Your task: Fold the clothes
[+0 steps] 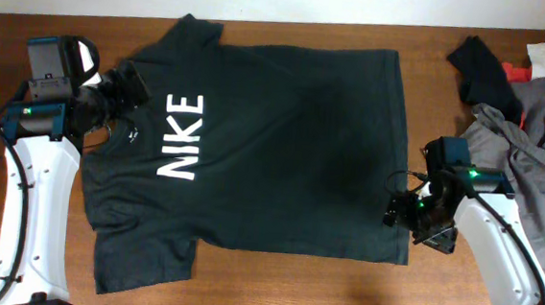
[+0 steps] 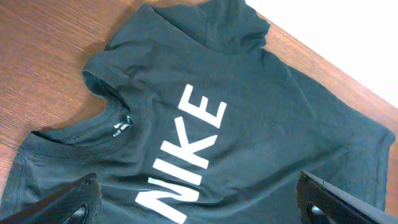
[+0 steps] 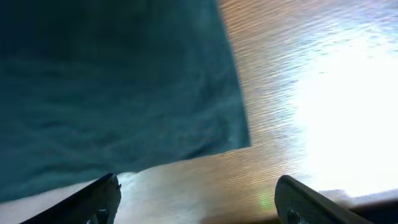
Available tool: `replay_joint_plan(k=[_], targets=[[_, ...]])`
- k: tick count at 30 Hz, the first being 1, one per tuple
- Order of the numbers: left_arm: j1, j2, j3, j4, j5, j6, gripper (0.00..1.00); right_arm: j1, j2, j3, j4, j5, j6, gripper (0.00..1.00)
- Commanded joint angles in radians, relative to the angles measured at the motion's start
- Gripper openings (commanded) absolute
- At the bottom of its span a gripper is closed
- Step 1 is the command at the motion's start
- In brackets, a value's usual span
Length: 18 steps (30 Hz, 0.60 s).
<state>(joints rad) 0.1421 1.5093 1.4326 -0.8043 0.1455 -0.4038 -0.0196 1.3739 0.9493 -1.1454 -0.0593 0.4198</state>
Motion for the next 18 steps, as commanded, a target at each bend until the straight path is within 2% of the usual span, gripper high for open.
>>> replay_joint_plan(k=[1, 6, 18], targets=[[-0.003, 0.002, 0.016, 0.001, -0.004, 0.009, 0.99, 0.005, 0.007, -0.019, 0.013, 0.072, 0.067, 0.79], [-0.003, 0.002, 0.016, 0.001, -0.004, 0.009, 0.99, 0.005, 0.007, -0.068, 0.072, 0.071, 0.095, 0.7], [-0.003, 0.002, 0.016, 0.001, -0.004, 0.009, 0.99, 0.005, 0.007, -0.203, 0.238, 0.071, 0.145, 0.69]])
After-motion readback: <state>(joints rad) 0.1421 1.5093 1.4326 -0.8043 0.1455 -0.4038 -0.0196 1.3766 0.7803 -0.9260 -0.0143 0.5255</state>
